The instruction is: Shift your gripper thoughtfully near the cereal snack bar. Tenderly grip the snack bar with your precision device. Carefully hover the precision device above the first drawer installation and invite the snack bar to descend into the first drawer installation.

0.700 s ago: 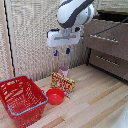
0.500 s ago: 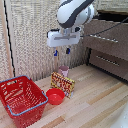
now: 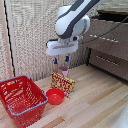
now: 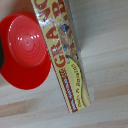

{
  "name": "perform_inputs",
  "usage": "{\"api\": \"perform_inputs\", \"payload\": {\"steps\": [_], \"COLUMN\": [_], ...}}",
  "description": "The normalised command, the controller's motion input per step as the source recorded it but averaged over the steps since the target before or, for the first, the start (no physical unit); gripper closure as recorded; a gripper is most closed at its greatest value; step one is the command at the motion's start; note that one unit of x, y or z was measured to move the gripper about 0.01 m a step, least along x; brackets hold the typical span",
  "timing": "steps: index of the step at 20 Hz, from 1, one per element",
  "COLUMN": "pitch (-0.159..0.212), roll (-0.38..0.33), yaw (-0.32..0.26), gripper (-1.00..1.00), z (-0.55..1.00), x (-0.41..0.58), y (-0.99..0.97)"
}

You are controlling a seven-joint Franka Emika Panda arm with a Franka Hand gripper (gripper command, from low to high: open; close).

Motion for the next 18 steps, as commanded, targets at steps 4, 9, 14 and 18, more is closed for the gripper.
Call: {"api": "perform_inputs", "payload": {"steps": [4, 9, 14, 18], "pitch": [0.0, 0.0, 0.0, 0.0], "roll": [-0.017, -0.012, -0.118, -0.107], "yaw": [0.0, 0.0, 0.058, 0.072], "gripper": [-1.0, -1.0, -1.0, -1.0], "z": [-0.39, -0.46, -0.43, -0.28], "x": [-0.006, -0.003, -0.053, -0.041], "y": [0.03, 0.0, 0.36, 0.36]}}
